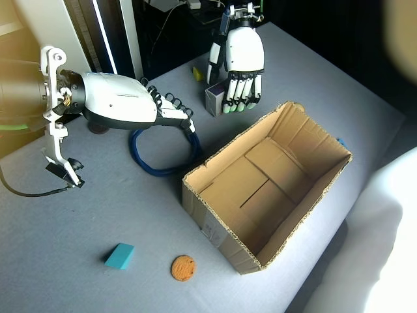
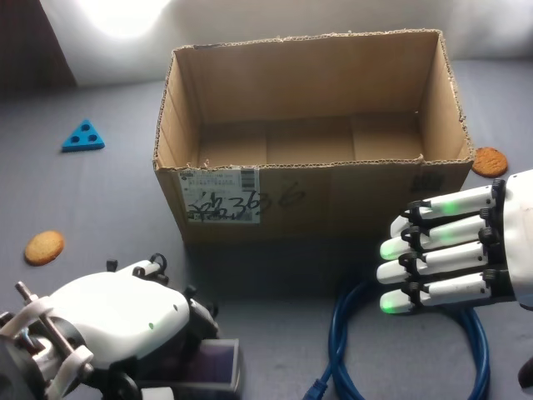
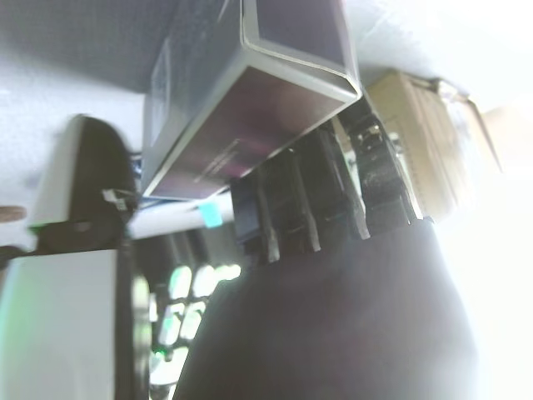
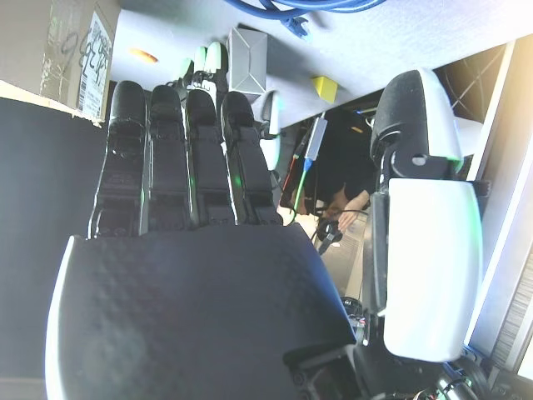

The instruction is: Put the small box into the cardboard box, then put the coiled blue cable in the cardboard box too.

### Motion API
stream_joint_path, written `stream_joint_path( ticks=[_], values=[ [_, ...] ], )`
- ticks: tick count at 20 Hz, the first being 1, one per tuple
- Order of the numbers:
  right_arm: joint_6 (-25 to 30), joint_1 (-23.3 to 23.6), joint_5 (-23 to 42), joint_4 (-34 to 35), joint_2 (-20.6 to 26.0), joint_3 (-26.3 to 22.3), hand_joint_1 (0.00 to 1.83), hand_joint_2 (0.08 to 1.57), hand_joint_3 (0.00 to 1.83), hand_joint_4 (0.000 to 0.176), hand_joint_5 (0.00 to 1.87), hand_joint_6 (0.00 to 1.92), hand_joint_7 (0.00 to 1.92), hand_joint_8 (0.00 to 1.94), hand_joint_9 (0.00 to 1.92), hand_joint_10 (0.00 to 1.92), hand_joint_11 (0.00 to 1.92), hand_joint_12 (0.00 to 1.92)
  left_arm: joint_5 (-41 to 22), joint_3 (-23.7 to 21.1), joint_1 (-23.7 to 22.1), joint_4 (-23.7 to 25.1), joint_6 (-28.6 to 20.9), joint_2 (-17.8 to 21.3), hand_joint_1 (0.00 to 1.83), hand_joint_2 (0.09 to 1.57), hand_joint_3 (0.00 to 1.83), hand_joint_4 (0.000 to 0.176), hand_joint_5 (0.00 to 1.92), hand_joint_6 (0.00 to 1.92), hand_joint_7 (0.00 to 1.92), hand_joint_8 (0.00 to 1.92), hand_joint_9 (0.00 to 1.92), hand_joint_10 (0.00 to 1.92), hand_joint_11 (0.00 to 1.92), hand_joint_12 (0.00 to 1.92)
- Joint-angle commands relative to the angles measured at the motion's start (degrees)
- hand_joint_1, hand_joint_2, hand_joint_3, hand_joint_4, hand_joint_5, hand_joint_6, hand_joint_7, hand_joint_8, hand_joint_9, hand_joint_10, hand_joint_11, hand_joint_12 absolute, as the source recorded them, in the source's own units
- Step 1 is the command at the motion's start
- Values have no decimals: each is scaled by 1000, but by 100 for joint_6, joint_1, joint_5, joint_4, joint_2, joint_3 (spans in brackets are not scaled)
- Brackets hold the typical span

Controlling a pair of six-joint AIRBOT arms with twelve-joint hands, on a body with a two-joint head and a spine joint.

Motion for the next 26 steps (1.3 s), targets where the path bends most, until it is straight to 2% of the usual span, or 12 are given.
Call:
stream_joint_path(
  ticks=[1,3,7,8,9,11,12,15,22,23,25,26],
  values=[
    [-5,58,351,288,56,0,660,1000,0,0,263,5,235,4,225,4,3,644,-307,4,-1,238,-15,21,1169,1237,0,0,735,1152,793,1406,539,1055,93,1624],
    [-5,58,352,288,55,0,651,1000,0,0,266,4,235,3,223,3,0,645,-326,10,9,250,-16,16,1172,1241,0,0,769,1174,756,1508,489,1295,132,1667],
    [-5,58,352,288,56,0,626,1005,1,0,267,2,232,2,222,2,2,653,-338,11,23,261,-16,16,1222,1188,0,0,888,959,831,1438,565,1278,221,1642],
    [-5,58,352,288,56,0,649,1002,0,0,275,5,239,4,226,3,0,657,-338,10,31,261,-16,25,1320,1204,0,0,859,1004,847,1376,584,1507,238,1634],
    [-5,58,352,288,56,0,645,1011,3,0,273,3,238,3,225,3,0,658,-336,7,33,260,-16,45,1223,1205,0,0,862,1033,797,1447,530,1362,192,1643],
    [-7,57,354,288,55,0,639,998,0,0,273,2,238,2,231,4,6,664,-313,-27,2,256,-52,176,1336,1217,0,0,831,1036,838,1388,575,1570,222,1628],
    [-10,58,355,288,54,0,648,997,0,0,270,0,233,0,225,1,0,663,-236,-33,-24,321,-185,267,1243,1195,0,0,870,986,835,1424,566,1365,217,1645],
    [-10,58,355,288,54,0,655,996,0,0,279,6,234,7,220,5,7,653,-72,-54,-137,611,-412,522,1337,1231,1,0,791,1073,830,1404,549,1623,189,1680],
    [-18,57,356,288,55,0,671,998,0,0,314,11,260,7,244,6,2,674,526,-12,-717,880,-573,1031,1343,1214,0,0,814,1074,860,1344,587,1569,253,1617],
    [-18,57,356,288,55,0,671,1000,0,0,307,7,251,2,236,2,0,673,610,2,-807,884,-573,1081,1236,1199,0,0,850,1033,832,1408,558,1344,224,1622],
    [-22,57,356,288,55,0,622,1017,7,0,290,0,243,2,226,1,0,653,793,60,-994,890,-574,1173,1336,1216,2,0,816,1095,849,1349,569,1573,218,1638],
    [-25,57,356,287,55,0,633,1012,3,0,295,3,251,5,238,5,10,662,875,85,-1074,890,-574,1205,1238,1195,0,0,854,1031,844,1392,559,1350,237,1627]
  ],
)
